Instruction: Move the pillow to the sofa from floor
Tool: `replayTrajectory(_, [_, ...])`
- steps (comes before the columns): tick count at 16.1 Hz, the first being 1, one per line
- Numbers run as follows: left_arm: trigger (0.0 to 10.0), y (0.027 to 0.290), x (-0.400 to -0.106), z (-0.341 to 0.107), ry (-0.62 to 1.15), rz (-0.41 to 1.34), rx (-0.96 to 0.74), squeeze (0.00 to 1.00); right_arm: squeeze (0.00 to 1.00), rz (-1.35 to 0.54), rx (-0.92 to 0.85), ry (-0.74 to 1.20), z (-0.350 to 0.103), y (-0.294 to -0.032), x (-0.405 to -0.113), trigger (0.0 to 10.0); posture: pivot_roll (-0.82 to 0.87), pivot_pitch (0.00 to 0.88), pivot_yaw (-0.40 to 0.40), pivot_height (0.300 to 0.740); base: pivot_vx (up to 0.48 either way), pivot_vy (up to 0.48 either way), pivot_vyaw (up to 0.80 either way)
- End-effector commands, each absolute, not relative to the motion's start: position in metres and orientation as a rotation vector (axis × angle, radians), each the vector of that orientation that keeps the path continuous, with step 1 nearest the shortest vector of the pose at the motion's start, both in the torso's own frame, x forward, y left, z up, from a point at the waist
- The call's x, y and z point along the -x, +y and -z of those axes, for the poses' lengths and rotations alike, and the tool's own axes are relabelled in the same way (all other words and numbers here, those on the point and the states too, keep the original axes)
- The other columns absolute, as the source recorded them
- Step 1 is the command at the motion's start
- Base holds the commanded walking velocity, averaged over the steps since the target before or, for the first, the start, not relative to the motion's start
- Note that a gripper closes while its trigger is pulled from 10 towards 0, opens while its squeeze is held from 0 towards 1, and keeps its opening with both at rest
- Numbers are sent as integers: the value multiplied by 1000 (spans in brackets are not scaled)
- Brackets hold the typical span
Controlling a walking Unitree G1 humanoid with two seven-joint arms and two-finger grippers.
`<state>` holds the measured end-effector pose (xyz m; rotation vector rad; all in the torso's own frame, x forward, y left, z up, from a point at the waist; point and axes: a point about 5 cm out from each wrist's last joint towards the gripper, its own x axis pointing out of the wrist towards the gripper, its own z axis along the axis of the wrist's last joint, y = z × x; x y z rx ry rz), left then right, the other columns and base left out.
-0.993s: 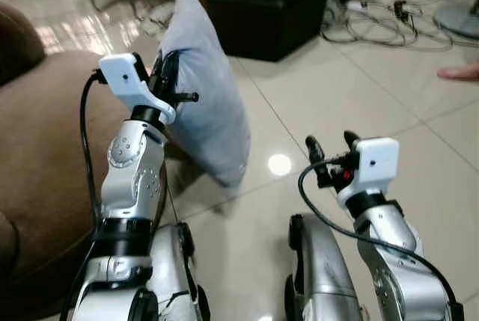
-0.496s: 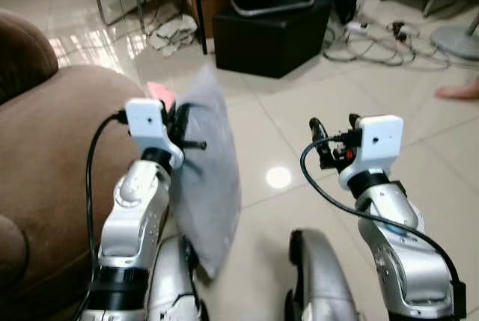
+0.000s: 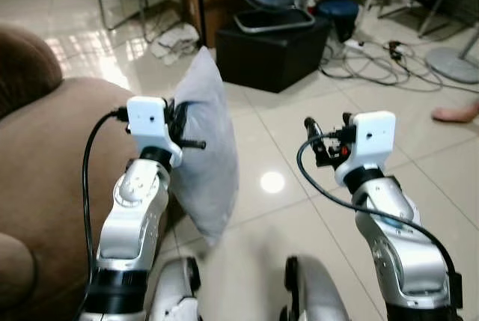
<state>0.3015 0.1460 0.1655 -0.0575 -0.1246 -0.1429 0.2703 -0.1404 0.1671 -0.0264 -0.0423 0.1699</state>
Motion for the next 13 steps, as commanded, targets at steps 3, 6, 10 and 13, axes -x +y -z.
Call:
replayTrajectory(3, [10000,141,-301,-186,-218,155,46,0,0,-175,25,-34,-167,-140,-271,10000,-45,0,3,694,0,0,0])
replayTrajectory(6, [10000,139,-300,-186,-218,160,33,0,0,-172,22,-26,-165,-141,-271,10000,-47,0,4,714,0,0,0])
replayTrajectory(10, [10000,139,-301,-187,-221,156,26,0,0,-167,22,-15,-162,-143,-270,10000,-49,0,8,740,0,0,0])
replayTrajectory(13, [10000,138,-303,-187,-216,165,0,0,0,-159,25,-12,-161,-143,-270,10000,-48,0,9,740,0,0,0])
